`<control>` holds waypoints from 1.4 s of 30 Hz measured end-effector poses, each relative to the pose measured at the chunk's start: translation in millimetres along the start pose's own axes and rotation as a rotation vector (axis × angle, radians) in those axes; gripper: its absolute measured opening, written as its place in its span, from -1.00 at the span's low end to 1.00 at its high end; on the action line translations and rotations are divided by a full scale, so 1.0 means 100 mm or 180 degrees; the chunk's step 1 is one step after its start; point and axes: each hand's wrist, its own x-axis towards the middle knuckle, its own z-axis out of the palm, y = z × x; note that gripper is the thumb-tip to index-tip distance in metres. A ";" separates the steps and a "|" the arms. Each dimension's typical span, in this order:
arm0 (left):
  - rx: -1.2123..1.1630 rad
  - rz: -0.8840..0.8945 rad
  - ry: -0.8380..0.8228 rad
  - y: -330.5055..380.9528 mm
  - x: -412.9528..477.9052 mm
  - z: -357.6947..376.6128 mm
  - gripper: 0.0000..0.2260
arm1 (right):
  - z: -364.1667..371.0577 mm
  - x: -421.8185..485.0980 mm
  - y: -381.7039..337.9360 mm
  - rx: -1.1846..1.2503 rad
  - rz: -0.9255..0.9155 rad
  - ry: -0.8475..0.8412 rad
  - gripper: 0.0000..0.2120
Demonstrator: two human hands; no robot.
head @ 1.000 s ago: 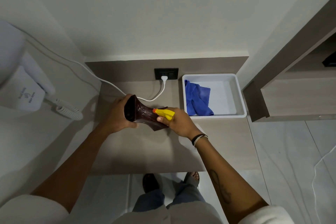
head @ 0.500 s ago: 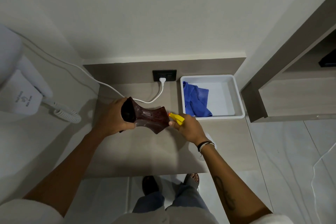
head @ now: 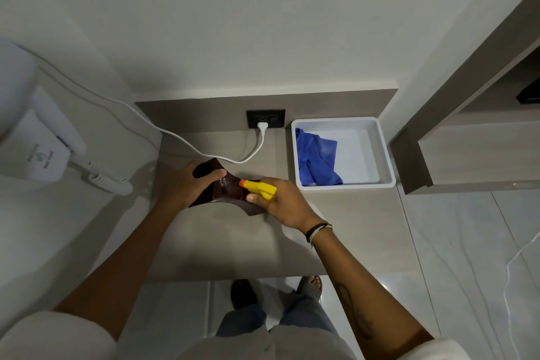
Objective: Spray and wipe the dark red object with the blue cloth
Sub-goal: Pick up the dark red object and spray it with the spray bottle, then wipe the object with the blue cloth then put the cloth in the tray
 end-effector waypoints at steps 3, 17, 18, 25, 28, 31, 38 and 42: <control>-0.0011 -0.0034 -0.0020 0.00 -0.01 -0.01 -0.24 | -0.02 0.04 0.02 -0.0373 0.0235 -0.0112 -0.59; 0.0269 0.0286 0.0263 0.13 0.03 0.09 -0.43 | -0.72 -0.18 0.55 -0.0324 0.1317 0.0391 -0.81; 0.0451 0.0409 0.0286 0.16 0.04 0.10 -0.43 | -0.83 -0.17 0.55 -0.0274 0.1264 0.0465 -0.84; 0.1495 0.1156 -0.0271 0.39 0.08 0.17 0.02 | -1.55 -0.01 0.63 -0.0621 0.0876 0.1347 -0.68; 0.1673 0.1378 -0.0397 0.36 0.07 0.20 0.05 | -1.66 0.13 0.76 -0.0779 0.0864 0.1717 -0.56; 0.1602 0.1502 -0.0358 0.33 0.06 0.20 0.02 | -1.70 0.25 0.92 -0.0869 0.0930 0.1834 -0.47; 0.1642 0.1592 -0.0304 0.36 0.02 0.22 -0.01 | -1.71 0.32 1.21 -0.0656 0.1427 0.1888 -0.54; 0.1603 0.1588 -0.0300 0.36 0.01 0.23 -0.02 | -1.74 0.32 1.26 -0.0431 0.1542 0.2026 -0.58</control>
